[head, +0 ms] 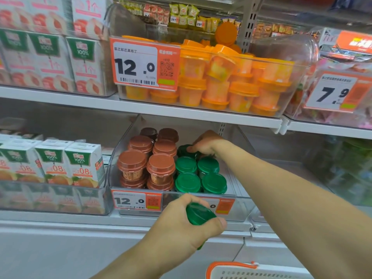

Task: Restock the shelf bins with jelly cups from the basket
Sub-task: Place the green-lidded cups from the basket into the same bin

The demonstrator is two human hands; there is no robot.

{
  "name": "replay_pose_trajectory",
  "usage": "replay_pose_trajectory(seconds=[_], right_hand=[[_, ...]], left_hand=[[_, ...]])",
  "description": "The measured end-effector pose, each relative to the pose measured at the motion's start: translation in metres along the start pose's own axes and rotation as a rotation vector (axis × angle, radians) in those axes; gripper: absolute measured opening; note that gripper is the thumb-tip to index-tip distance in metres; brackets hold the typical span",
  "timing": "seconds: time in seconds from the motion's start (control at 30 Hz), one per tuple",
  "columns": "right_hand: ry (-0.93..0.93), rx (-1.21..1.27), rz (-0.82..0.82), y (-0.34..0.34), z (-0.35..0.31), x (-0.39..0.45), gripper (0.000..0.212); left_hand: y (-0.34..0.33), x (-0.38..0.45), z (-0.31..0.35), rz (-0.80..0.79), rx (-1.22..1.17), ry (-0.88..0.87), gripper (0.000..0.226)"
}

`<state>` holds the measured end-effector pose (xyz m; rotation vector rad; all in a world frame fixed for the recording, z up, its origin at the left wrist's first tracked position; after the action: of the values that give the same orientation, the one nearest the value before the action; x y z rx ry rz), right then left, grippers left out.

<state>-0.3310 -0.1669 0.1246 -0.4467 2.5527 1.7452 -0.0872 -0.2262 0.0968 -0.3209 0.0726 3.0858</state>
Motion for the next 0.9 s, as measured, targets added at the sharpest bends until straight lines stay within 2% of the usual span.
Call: replay_pose_trajectory(seconds=[0.07,0.13,0.2,0.27,0.33,0.4,0.43,0.5,0.57,0.67,0.8,0.9], right_hand=[[0.004,-0.035,0.008,0.001,-0.001,-0.001,0.056],[0.031,-0.070,0.105,0.014,-0.005,-0.009,0.052],[0.139,-0.037,0.264,0.035,-0.014,-0.031,0.040],[0.270,0.064,0.346,0.050,-0.020,-0.072,0.032],[0.394,0.235,0.249,0.053,-0.019,-0.115,0.038],[0.468,0.328,-0.009,0.041,-0.015,-0.156,0.052],[0.484,0.298,-0.115,0.033,-0.012,-0.172,0.056],[0.495,0.204,-0.175,0.021,-0.003,-0.190,0.054],[0.488,0.314,-0.128,0.022,0.005,-0.193,0.045],[0.391,0.654,-0.071,0.030,0.021,-0.183,0.028],[0.176,0.972,0.121,0.039,0.049,-0.141,0.024],[0.051,0.960,0.299,0.042,0.060,-0.103,0.028]], left_hand=[[0.000,0.001,0.000,0.021,0.045,-0.033,0.044],[0.001,0.001,0.005,0.069,0.074,-0.084,0.042],[0.002,-0.002,0.016,0.126,0.101,-0.157,0.043],[0.003,-0.004,0.028,0.185,0.120,-0.225,0.049],[0.005,-0.005,0.037,0.258,0.109,-0.263,0.056],[0.006,-0.003,0.042,0.327,0.101,-0.281,0.060],[0.006,-0.002,0.044,0.345,0.106,-0.287,0.063],[0.000,0.003,0.046,0.344,0.125,-0.288,0.072],[-0.007,0.005,0.050,0.326,0.149,-0.302,0.079],[-0.020,0.004,0.056,0.323,0.257,-0.365,0.085],[-0.027,0.002,0.062,0.372,0.473,-0.444,0.066],[-0.032,0.005,0.057,0.332,0.526,-0.417,0.053]])
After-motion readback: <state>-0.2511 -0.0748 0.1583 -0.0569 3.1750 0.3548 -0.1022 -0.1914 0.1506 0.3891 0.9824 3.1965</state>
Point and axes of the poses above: each hand's wrist, its own x-axis towards the middle knuckle, its own y-axis out of the back of the hand, z = x × y, the point moved 8 cm from there along x, towards the middle knuckle, and after that the axes turned 4 degrees about -x, right-handed, at the moved point
